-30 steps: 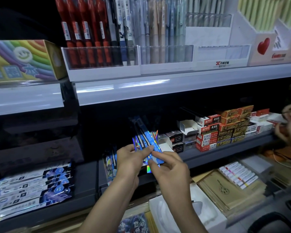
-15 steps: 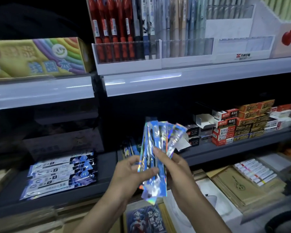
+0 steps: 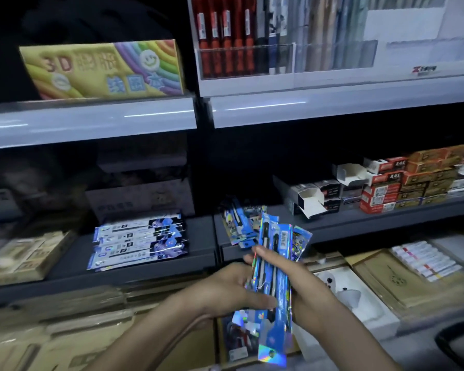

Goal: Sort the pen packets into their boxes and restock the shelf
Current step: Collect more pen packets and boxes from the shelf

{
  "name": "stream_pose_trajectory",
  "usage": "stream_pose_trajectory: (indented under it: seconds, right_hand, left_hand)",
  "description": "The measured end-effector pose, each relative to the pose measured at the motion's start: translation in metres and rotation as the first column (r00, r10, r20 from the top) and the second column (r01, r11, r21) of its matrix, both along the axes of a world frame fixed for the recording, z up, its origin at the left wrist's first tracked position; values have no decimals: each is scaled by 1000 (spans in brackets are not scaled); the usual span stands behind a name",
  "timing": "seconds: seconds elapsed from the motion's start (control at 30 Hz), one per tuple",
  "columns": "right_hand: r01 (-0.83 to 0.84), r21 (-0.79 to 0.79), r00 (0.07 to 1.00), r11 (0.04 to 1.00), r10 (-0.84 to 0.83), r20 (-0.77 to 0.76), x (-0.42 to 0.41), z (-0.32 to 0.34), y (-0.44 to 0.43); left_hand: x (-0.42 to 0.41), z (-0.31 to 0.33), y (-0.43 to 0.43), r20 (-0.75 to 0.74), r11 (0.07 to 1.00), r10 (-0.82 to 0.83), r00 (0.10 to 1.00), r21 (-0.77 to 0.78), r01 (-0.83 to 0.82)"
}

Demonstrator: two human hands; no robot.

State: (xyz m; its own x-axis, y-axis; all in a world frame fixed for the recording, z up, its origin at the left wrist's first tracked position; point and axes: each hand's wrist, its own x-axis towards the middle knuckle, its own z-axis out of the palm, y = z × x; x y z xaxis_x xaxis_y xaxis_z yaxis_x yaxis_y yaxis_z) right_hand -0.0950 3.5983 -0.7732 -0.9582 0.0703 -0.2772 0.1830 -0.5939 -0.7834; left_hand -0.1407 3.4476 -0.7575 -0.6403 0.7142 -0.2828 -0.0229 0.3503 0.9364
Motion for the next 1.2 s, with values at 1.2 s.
stream_pose_trajectory:
  seconds: [1.2]
  right_hand:
    - [359, 237, 933, 903, -352, -76, 9, -13, 58]
  left_hand:
    - [-84, 6, 113, -755, 525, 303, 582, -378, -763]
